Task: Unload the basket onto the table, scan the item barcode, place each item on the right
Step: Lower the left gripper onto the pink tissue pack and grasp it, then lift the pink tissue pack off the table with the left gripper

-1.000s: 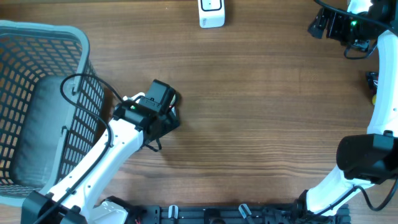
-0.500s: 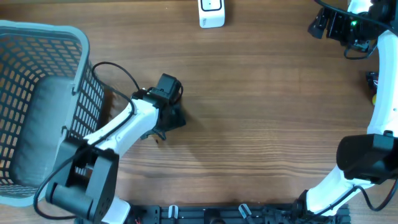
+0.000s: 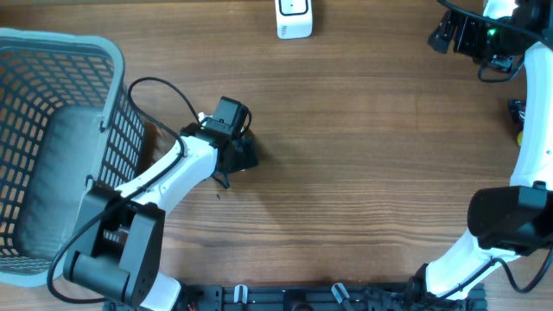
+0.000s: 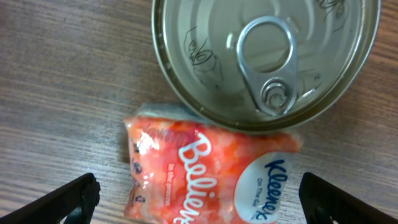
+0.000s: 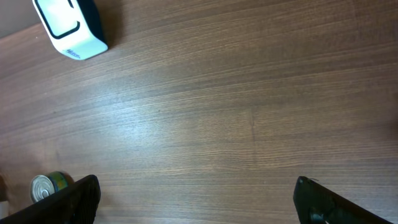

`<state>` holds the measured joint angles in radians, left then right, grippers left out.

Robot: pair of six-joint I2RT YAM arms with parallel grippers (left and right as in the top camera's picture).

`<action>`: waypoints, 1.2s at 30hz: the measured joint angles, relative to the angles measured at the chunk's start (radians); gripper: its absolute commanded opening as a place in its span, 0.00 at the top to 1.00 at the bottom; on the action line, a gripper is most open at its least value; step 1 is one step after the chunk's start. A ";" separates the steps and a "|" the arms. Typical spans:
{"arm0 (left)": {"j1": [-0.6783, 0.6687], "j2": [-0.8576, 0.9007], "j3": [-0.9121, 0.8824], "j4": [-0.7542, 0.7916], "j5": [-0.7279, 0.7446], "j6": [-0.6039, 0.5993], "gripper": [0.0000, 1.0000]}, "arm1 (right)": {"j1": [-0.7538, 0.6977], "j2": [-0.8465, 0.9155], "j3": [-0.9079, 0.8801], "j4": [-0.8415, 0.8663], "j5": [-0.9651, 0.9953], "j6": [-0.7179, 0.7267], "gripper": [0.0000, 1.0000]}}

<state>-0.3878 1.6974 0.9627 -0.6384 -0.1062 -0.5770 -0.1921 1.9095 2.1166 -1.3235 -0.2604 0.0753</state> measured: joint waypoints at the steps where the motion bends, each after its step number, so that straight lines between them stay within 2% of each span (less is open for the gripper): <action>1: 0.000 0.005 0.000 0.009 0.000 0.005 0.00 | 0.000 0.000 0.000 0.000 0.000 0.000 0.00; 11: 0.000 0.079 0.006 0.091 -0.024 0.035 0.01 | 0.000 0.000 0.000 0.000 0.000 0.004 0.00; 20: 0.003 0.086 0.011 0.094 -0.041 0.044 0.29 | 0.000 0.000 0.000 0.000 0.000 0.004 0.00; 29: 0.004 0.082 0.015 0.058 -0.024 0.025 0.34 | 0.000 0.000 0.000 0.001 0.000 0.004 0.00; 36: 0.004 0.032 0.006 -0.051 0.011 -0.058 0.38 | 0.000 0.000 0.000 0.002 0.000 0.004 0.00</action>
<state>-0.3840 1.7298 0.9688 -0.6891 -0.0948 -0.6346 -0.1921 1.9095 2.1166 -1.3220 -0.2604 0.0792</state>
